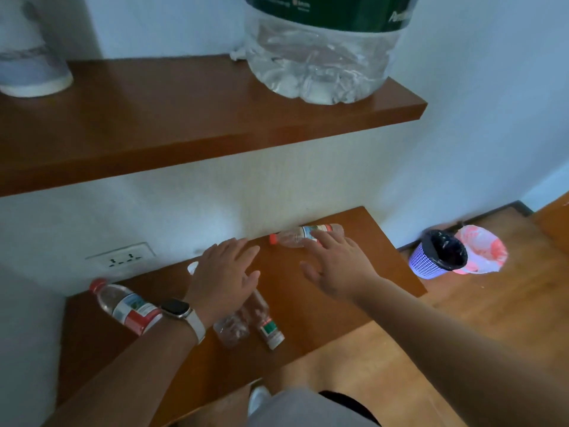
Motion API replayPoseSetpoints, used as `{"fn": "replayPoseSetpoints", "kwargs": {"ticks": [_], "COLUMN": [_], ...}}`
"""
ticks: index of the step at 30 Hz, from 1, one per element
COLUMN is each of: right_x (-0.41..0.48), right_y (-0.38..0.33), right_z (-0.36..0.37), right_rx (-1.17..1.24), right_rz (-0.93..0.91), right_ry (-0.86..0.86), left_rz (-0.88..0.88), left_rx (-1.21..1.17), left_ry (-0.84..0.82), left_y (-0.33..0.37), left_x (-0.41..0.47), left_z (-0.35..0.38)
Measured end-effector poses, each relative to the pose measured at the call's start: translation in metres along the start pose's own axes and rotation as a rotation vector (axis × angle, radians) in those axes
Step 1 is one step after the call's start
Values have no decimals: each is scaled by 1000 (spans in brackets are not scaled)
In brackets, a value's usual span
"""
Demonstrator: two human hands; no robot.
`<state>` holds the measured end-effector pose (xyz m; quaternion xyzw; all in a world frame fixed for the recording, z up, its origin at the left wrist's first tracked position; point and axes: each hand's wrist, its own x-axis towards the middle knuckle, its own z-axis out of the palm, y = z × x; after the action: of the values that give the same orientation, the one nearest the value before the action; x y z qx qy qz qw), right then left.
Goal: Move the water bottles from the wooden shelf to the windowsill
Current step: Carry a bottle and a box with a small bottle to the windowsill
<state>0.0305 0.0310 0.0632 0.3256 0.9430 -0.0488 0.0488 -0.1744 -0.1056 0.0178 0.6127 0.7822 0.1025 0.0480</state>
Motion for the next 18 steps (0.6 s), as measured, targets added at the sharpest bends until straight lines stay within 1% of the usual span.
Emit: {"fn": "replayPoseSetpoints", "kwargs": {"ticks": [4, 11, 18], "right_x": [13, 30, 58], "right_y": [7, 42, 85], "right_z": [18, 52, 74], "right_rx": [18, 19, 31], "right_rz": [8, 56, 24], "right_ry": [-49, -105, -124], "left_rz": [-52, -142, -337], "left_rx": [-57, -109, -92], "left_ry": [-40, -68, -114], "left_y": [-9, -8, 5], "left_x": [3, 5, 6], "left_z": [24, 62, 89]}}
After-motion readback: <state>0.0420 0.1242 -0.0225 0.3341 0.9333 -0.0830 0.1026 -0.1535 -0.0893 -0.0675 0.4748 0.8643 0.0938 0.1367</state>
